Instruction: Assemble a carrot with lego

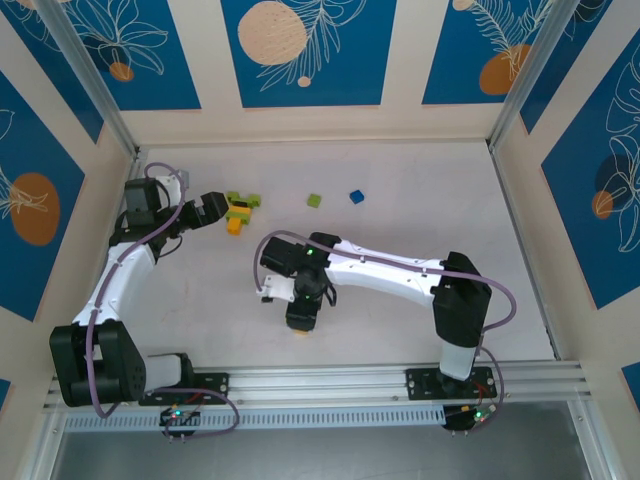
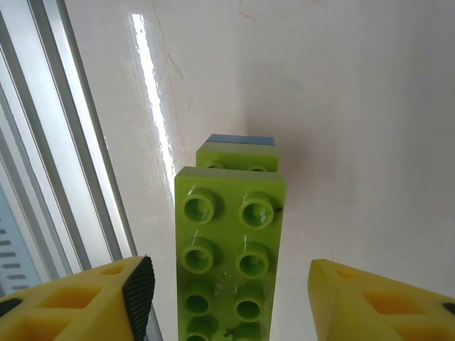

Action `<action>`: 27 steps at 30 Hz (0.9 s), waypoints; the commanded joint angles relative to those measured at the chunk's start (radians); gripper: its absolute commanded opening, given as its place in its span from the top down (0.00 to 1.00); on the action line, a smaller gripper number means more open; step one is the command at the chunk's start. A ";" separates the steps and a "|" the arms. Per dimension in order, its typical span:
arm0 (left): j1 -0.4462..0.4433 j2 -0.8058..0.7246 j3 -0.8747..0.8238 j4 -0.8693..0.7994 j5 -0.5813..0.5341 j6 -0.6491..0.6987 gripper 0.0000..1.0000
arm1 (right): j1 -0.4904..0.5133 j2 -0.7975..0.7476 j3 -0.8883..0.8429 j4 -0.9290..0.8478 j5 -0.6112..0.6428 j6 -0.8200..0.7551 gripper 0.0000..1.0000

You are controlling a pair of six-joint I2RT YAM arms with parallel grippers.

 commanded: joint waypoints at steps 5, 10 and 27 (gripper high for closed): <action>0.010 -0.018 0.020 0.006 0.024 -0.001 0.00 | -0.009 -0.125 0.073 -0.002 -0.007 0.002 0.33; 0.010 -0.017 0.020 0.007 0.023 -0.001 0.00 | -0.053 -0.148 0.115 0.024 0.036 -0.002 0.32; 0.010 -0.020 0.020 0.006 0.019 0.003 0.00 | -0.542 0.689 1.067 -0.061 0.097 0.044 0.28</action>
